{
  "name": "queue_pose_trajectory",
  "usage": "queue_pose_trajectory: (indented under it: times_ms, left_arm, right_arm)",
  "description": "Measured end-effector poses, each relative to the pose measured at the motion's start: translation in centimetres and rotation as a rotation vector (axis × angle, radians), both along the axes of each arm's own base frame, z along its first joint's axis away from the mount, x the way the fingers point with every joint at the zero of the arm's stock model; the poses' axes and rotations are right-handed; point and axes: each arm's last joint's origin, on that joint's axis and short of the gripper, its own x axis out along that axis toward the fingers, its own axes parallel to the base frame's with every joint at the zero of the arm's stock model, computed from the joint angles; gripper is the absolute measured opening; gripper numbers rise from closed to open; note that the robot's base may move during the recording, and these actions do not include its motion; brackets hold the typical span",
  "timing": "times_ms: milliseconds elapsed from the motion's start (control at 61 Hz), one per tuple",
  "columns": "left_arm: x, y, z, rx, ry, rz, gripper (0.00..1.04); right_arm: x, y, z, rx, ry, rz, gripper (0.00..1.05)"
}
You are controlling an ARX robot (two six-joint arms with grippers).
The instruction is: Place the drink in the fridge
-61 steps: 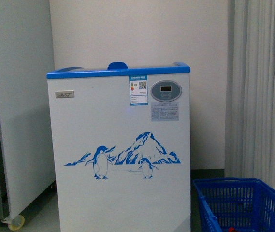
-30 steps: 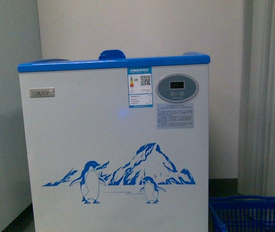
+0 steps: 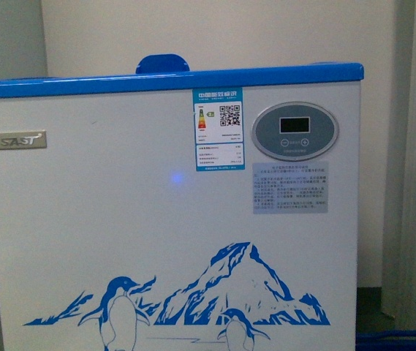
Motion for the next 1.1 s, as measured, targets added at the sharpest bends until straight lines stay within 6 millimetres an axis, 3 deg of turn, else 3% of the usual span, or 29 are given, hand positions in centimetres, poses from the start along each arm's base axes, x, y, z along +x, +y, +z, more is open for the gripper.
queue_pose_trajectory:
  times_ms: [492,557,607,721,836,902,1098]
  left_arm:
    - [0.0,0.0,0.0,0.000,0.000,0.000,0.97]
    - [0.0,0.0,0.0,0.001,0.000,0.000,0.97]
    - [0.0,0.0,0.0,0.001,0.000,-0.001,0.97]
    - [0.0,0.0,0.0,0.001,0.000,0.000,0.97]
    - [0.0,0.0,0.0,0.001,0.000,0.000,0.97]
    - [0.0,0.0,0.0,0.001,0.000,-0.001,0.97]
    - [0.0,0.0,0.0,0.002,0.000,0.000,0.97]
  right_arm:
    - [0.0,0.0,0.0,0.000,0.004,-0.004,0.97]
    - [0.3,-0.5,-0.3,0.038,0.200,-0.179,0.97]
    - [1.4,-1.6,-0.6,0.036,0.342,-0.320,0.97]
    - [3.8,-3.9,-1.2,0.028,0.447,-0.415,0.97]
    - [8.7,-8.2,-2.4,-0.042,0.544,-0.526,0.97]
    - [11.3,-10.1,-5.1,-0.062,0.656,-0.534,0.97]
    - [14.2,-11.6,-11.1,-0.058,0.841,-0.493,0.97]
